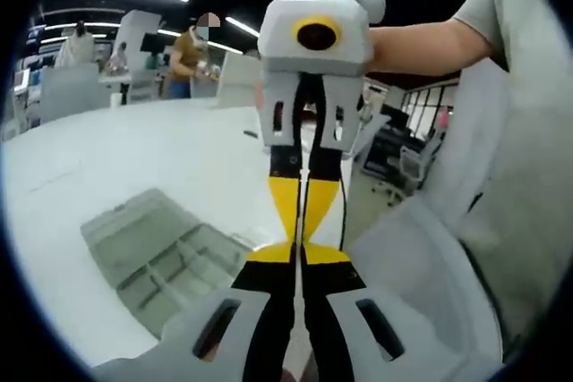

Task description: Insert the divider into the dual guide fixture by aligning both edges with the guide slots and pushing it downward to the bottom, including one-sided entry, uneven engagement, binding, and posture correction.

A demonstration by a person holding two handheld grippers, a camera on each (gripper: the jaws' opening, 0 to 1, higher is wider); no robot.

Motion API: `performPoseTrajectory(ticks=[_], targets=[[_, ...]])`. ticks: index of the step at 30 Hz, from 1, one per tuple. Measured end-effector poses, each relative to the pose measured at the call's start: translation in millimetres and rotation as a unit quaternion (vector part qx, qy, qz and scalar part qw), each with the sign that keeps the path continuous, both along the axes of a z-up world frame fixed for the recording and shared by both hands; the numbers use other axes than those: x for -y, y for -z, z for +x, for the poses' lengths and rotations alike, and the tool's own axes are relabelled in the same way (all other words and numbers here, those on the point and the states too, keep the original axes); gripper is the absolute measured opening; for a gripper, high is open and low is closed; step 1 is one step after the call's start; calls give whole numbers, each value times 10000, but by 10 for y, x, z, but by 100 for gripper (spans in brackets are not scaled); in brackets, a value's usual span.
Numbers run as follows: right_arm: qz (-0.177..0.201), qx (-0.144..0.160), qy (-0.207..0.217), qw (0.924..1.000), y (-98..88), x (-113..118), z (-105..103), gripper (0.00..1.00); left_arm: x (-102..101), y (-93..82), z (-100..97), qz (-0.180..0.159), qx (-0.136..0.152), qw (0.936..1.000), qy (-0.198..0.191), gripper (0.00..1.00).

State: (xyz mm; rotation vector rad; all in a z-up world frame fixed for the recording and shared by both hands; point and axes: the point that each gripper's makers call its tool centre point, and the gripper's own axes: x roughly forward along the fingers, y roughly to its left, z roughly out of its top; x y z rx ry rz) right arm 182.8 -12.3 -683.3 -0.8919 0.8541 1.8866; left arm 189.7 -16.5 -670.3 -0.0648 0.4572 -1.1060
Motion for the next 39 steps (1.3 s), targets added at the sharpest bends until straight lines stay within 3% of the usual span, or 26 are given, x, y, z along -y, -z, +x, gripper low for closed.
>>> performPoseTrajectory(ticks=[10,16,39], targets=[[-93,83,183,9998,-27,-22,74,0,-53,53,12,196,-14,9997,-124,6],[-197,-13,280,9994,-34,-25,70,0,-84,51,33,303,103,9992,-234,1],[-237,-288,853,9957,-29,-19,32,0,-67,120,5,287,-124,9994,-142,1]])
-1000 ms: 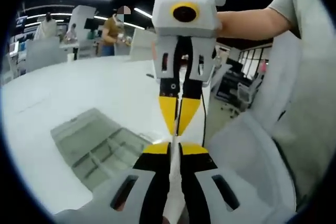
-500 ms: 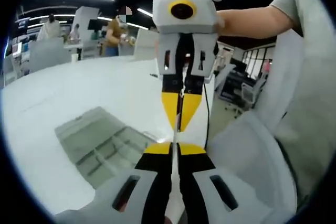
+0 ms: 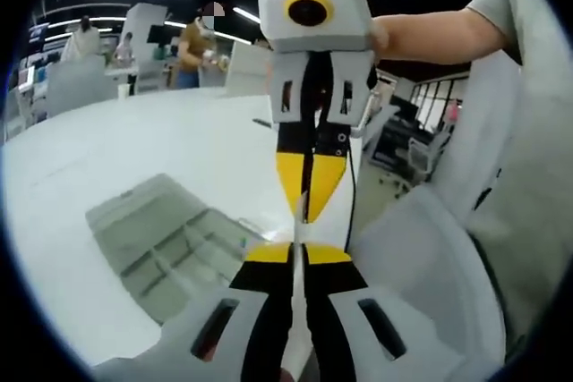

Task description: Insert the divider into the dual guide fixture by aligning both edges with the guide slots and pushing it downward to the bottom, including one-sided entry, uneven engagement, binding, and posture correction.

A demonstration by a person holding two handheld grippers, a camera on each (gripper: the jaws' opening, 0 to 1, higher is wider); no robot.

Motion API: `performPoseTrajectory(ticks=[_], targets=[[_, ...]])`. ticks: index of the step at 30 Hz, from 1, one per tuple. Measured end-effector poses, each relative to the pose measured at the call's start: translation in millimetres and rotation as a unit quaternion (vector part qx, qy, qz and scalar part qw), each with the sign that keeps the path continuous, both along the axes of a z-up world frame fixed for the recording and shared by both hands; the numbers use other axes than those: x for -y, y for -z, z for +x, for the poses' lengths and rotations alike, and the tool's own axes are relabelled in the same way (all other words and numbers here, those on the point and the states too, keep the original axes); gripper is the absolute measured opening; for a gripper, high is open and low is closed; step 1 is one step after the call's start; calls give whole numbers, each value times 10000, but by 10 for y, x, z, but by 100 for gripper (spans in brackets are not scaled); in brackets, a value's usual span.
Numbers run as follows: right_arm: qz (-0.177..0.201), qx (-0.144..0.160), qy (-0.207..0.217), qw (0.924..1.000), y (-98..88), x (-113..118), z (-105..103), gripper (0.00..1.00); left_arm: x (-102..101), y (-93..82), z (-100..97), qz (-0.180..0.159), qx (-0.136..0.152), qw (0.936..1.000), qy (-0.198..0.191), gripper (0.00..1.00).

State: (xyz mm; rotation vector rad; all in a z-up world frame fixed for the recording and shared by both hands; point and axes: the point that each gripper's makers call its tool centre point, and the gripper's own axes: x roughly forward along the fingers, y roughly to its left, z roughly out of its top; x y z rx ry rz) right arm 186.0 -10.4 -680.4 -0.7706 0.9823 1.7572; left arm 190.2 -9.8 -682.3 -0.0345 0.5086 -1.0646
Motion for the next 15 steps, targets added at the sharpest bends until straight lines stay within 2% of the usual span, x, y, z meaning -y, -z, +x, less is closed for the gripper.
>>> performPoseTrajectory(ticks=[6,11,15], targets=[[-94,-31,92,9999,26,9,-7,0,5,20,0,39,-22,10000,-34,2],[-260,107,112,9995,42,44,83,0,-65,32,-1,246,107,9996,-112,5],[-347,244,165,9990,68,68,176,0,-158,-14,21,239,166,9993,-253,6]])
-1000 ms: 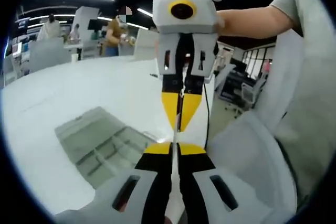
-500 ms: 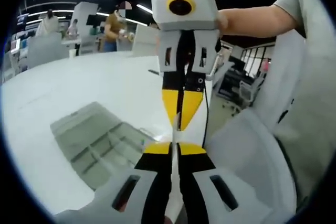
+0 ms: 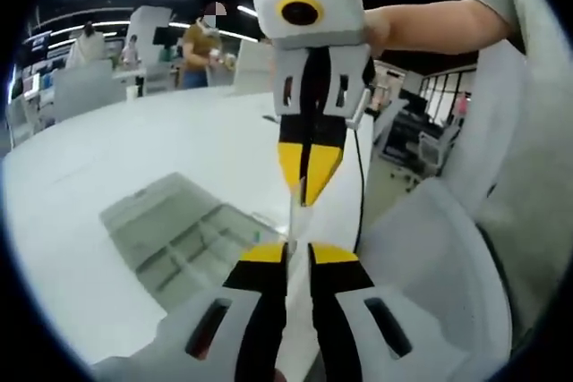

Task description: Insert the divider into the dual guide fixture by aligning both edges with the guide slots and pushing it downward to the bottom, including one-sided entry, uneven engagement, binding, and posture correction.

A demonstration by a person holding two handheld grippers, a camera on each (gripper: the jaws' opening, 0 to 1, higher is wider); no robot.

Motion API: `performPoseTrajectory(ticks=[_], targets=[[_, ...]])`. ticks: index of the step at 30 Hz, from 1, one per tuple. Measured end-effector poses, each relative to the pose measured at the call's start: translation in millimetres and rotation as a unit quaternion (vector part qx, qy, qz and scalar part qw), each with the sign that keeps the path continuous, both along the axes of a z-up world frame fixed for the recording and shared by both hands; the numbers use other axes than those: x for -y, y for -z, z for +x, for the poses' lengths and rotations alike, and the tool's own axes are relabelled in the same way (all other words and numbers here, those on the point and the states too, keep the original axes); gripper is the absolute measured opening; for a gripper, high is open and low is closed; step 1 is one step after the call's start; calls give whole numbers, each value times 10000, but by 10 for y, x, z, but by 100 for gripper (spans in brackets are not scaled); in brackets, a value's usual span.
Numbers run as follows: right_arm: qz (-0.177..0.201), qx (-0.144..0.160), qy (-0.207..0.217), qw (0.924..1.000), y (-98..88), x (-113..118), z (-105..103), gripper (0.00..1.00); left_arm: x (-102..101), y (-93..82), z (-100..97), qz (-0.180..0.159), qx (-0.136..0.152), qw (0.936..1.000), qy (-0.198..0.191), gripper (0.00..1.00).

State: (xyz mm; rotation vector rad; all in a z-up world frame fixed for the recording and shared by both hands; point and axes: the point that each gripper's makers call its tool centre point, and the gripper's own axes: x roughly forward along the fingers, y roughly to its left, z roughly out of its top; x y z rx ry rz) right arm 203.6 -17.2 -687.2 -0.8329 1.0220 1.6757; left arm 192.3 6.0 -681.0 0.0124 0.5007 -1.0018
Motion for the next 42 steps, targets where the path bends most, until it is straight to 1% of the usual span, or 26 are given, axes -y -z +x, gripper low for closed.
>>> performPoseTrajectory(ticks=[3,5,8,11,13,15,16,17,20,25,27,29,32,34,40,42], targets=[[-7,25,11,10000,-1,-11,18,0,-37,-33,18,34,79,9999,-71,8],[-60,88,-10,9999,16,-4,39,0,-51,-41,28,12,45,9999,-129,10],[-100,190,-27,9998,35,1,78,0,-67,-51,26,31,87,9998,-173,13],[-163,265,2,9995,52,0,123,0,-85,-71,24,80,141,9995,-261,18],[-219,373,-25,9991,77,5,162,0,-96,-74,22,125,171,9994,-287,21],[-248,412,-10,9988,93,2,193,0,-128,-64,30,230,191,9989,-369,25],[-298,489,-15,9984,108,11,224,0,-136,-65,32,229,195,9988,-391,27],[-372,580,-62,9976,133,31,262,0,-152,-67,36,224,179,9986,-438,28],[-457,634,-15,9969,183,47,316,0,-187,-65,42,237,142,9981,-559,33],[-547,815,-40,9952,244,53,377,0,-246,-69,43,320,176,9969,-703,39],[-571,868,-42,9946,256,44,397,0,-292,-58,61,377,168,9958,-816,44],[-592,922,-25,9940,266,26,420,0,-329,-61,79,363,137,9949,-936,48],[-640,970,-37,9932,304,17,444,0,-350,-77,77,352,153,9944,-981,48],[-700,1100,-73,9914,329,18,484,0,-354,-86,75,359,167,9943,-993,49],[-736,1102,-91,9911,371,-17,507,0,-367,-83,76,367,159,9935,-1070,51],[-790,1163,-121,9900,400,-13,533,0,-371,-73,75,377,144,9930,-1107,53]])
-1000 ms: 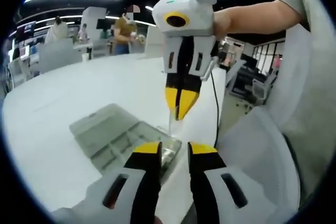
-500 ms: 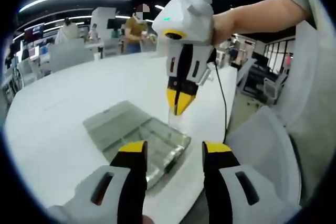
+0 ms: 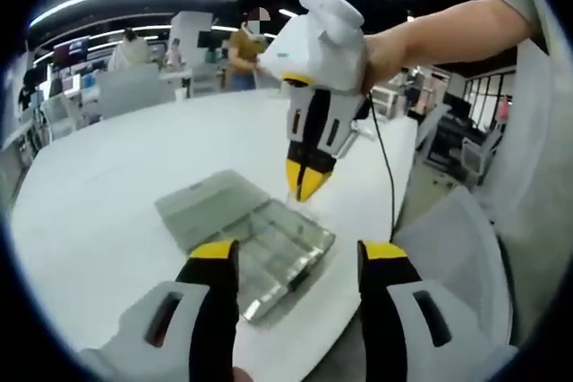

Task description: Insert the divider into the dual guide fixture by aligning both edges with the guide slots and pushing it downward to the bottom, including one-sided entry, uneven engagement, binding, and posture correction.

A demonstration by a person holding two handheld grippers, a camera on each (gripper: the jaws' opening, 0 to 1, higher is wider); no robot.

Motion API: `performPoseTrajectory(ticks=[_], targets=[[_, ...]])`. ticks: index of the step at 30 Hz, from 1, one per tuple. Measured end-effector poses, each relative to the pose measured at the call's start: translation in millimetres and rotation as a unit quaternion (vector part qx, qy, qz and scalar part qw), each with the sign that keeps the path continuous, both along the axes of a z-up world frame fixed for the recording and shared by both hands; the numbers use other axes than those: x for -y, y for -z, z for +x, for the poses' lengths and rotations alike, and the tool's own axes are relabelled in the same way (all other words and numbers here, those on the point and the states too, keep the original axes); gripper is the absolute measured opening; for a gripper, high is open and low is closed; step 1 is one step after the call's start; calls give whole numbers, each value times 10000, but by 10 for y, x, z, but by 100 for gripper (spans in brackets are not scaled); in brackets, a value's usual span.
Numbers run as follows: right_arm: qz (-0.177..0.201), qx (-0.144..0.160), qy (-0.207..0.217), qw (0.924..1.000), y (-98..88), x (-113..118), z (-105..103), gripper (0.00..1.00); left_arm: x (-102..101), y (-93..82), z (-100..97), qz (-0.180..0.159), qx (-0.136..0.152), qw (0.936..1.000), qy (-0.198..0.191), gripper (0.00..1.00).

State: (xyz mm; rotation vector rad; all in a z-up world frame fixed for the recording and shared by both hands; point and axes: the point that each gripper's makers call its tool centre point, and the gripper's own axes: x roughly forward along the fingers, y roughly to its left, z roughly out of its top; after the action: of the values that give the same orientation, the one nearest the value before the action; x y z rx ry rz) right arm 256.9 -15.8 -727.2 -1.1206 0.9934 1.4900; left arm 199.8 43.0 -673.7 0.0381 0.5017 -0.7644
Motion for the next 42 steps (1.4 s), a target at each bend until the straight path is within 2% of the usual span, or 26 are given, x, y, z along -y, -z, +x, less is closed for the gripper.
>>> performPoseTrajectory(ticks=[5,14,42], targets=[[-28,-16,0,10000,16,-25,-10,0,-10,5,8,-5,-16,9999,-110,57],[-158,-13,9,9999,96,5,-14,0,-48,16,9,-42,-52,9997,-227,57],[-124,-66,104,9998,186,-16,5,0,-93,40,27,-95,-124,9995,-273,56]])
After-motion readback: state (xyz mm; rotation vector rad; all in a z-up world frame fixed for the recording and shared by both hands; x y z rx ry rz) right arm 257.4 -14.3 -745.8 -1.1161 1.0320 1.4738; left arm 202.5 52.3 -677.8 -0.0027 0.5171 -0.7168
